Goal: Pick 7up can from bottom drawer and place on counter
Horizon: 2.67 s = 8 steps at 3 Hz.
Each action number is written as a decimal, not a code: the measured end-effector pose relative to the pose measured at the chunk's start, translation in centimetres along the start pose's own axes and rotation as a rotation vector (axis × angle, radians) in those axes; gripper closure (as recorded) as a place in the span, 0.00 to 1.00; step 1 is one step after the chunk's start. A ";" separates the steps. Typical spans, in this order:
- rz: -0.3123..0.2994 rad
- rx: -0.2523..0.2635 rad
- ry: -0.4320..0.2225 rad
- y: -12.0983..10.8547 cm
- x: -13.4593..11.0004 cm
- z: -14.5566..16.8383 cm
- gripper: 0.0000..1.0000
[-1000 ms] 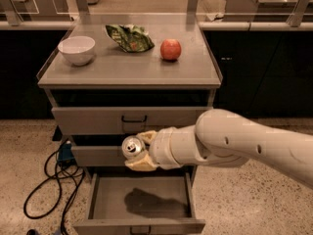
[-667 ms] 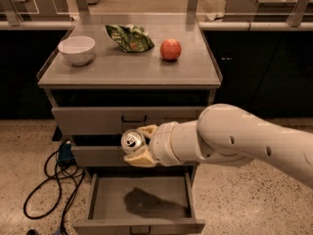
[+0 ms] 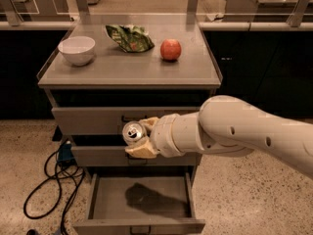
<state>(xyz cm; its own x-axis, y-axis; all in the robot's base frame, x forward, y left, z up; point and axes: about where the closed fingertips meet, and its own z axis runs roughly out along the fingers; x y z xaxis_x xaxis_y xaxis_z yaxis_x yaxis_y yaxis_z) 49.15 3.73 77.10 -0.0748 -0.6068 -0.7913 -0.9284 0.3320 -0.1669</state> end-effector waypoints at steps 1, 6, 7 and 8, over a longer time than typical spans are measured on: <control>-0.011 0.042 -0.015 -4.5 -3.5 -2.2 1.00; 0.008 0.113 -0.056 -17.7 -13.3 -8.2 1.00; 0.089 0.040 0.022 -21.7 -12.0 -5.6 1.00; 0.207 -0.048 0.109 -24.5 -9.4 -3.0 1.00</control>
Offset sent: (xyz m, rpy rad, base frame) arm 0.1513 -0.0435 0.2409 0.0601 -0.1558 -0.0794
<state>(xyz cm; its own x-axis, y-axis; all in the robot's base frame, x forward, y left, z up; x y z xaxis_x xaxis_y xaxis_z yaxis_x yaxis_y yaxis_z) 71.49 -0.88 90.39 -0.3018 -0.6043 -0.7374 -0.9051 0.4245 0.0226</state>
